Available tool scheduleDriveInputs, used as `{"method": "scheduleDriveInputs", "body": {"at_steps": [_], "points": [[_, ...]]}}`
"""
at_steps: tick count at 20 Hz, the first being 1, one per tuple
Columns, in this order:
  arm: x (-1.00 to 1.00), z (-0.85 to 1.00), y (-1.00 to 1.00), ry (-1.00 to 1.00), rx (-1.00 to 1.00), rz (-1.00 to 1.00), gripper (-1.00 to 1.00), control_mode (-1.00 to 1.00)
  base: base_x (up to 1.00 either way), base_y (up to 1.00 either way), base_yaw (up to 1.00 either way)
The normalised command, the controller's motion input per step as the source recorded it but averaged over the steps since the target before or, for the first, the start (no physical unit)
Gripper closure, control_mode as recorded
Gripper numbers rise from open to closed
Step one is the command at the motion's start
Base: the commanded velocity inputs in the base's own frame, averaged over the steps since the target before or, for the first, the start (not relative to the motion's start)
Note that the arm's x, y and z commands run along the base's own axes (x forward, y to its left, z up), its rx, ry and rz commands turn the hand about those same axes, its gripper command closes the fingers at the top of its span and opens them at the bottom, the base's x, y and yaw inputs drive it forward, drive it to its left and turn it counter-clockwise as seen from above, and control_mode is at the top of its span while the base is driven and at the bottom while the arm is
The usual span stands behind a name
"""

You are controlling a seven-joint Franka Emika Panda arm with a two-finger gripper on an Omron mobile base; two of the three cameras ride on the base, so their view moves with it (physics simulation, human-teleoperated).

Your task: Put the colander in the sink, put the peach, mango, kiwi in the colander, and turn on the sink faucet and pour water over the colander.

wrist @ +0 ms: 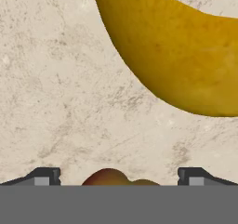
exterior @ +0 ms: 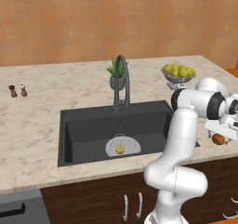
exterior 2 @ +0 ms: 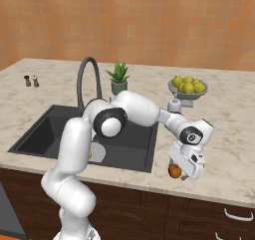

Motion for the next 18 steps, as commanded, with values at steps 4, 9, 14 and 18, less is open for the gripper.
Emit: {"method": "scheduleDriveInputs", "body": {"at_steps": [4,9,14,18], "points": [[0.0,-0.25,0.43,0.06,-0.13,-0.05,-1.0,-1.0,0.0,0.0,0.0],[-0.02,-0.22,0.1,0.03,-0.06,-0.05,1.0,-1.0,0.0,0.0,0.0],[-0.33,0.03,0.0,0.0,0.0,-0.04,1.0,-1.0,0.0,0.0,0.0],[-0.15,0.58,0.01,0.0,0.03,-0.02,1.0,-1.0,0.0,0.0,0.0]]}}
